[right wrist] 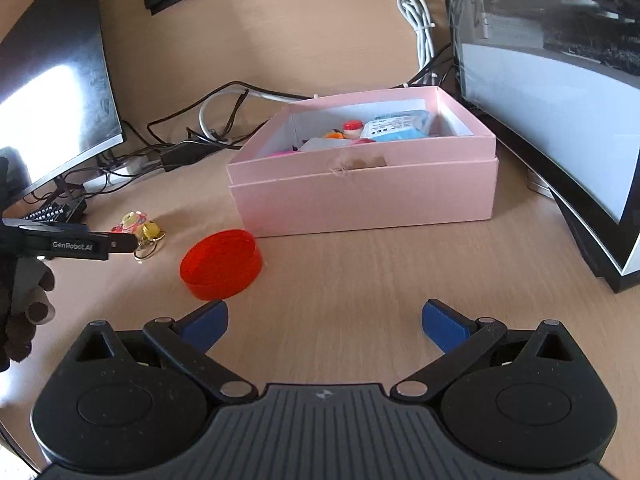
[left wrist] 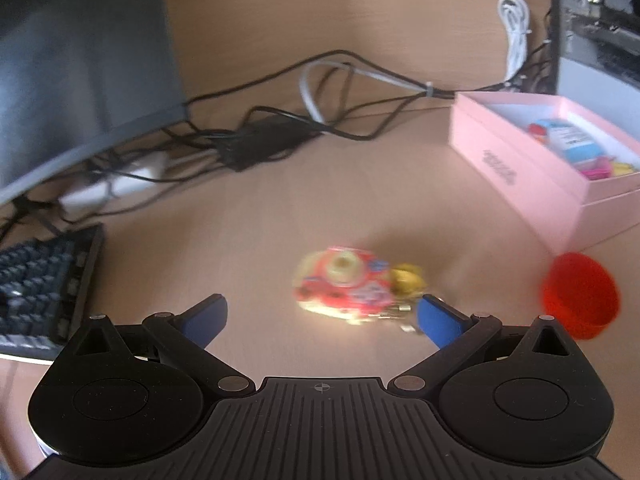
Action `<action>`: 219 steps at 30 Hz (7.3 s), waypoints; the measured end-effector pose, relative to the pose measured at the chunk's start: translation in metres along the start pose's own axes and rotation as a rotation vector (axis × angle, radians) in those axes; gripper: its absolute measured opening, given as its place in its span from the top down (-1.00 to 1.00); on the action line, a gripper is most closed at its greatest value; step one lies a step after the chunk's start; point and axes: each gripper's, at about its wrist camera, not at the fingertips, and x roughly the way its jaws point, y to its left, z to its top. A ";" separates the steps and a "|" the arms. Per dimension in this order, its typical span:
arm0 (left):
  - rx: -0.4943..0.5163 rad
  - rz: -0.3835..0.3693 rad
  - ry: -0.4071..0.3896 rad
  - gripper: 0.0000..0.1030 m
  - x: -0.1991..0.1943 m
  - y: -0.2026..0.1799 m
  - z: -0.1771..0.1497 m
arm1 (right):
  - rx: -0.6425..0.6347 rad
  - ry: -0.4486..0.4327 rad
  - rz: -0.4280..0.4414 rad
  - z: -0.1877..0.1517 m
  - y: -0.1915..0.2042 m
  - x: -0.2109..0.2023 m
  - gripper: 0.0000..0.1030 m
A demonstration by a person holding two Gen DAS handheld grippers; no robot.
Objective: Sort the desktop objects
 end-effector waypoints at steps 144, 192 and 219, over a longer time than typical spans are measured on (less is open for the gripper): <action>0.035 -0.375 -0.273 -0.22 -0.124 -0.036 0.037 | -0.300 -0.204 -0.016 0.081 0.029 -0.125 -0.23; -0.025 -0.201 0.027 -1.00 -0.004 -0.041 -0.023 | -0.122 -0.088 -0.035 0.105 0.025 0.006 -1.00; -0.108 -0.092 -0.011 -1.00 0.007 -0.062 -0.017 | -0.101 0.039 -0.183 0.042 0.021 0.074 -1.00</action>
